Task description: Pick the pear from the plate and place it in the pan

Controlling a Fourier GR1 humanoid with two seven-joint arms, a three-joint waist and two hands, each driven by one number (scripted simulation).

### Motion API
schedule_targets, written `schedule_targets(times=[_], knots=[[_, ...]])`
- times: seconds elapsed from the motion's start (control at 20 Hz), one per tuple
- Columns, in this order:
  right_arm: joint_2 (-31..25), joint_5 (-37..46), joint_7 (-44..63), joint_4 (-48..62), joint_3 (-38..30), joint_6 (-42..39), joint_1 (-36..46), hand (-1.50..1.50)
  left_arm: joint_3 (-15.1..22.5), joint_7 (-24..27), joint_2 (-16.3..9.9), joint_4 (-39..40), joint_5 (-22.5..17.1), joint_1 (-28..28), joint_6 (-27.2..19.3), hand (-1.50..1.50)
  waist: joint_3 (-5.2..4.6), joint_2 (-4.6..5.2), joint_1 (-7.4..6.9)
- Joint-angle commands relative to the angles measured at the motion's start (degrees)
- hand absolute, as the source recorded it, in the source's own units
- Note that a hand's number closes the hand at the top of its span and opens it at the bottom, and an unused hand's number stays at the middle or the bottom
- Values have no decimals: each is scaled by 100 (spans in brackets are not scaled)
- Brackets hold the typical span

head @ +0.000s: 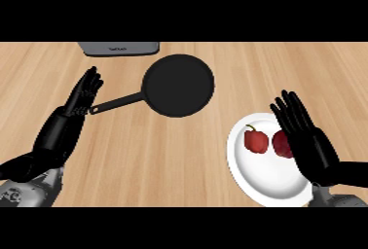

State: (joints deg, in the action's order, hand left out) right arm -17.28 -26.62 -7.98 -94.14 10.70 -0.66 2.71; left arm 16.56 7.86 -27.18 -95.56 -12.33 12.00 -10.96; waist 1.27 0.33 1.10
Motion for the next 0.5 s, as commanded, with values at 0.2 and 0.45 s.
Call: schedule_targets(times=[0.2,0.45], knots=[[352,-358,-232,517,-2280,2348,-183,-150,-225,-642,-320,772,300,-914,-499,0,-120,14,69],[740,-169,550,1277,-3003,4349,-1193,-150,-285,-884,-376,983,194,-1346,-548,0,-154,19,270]])
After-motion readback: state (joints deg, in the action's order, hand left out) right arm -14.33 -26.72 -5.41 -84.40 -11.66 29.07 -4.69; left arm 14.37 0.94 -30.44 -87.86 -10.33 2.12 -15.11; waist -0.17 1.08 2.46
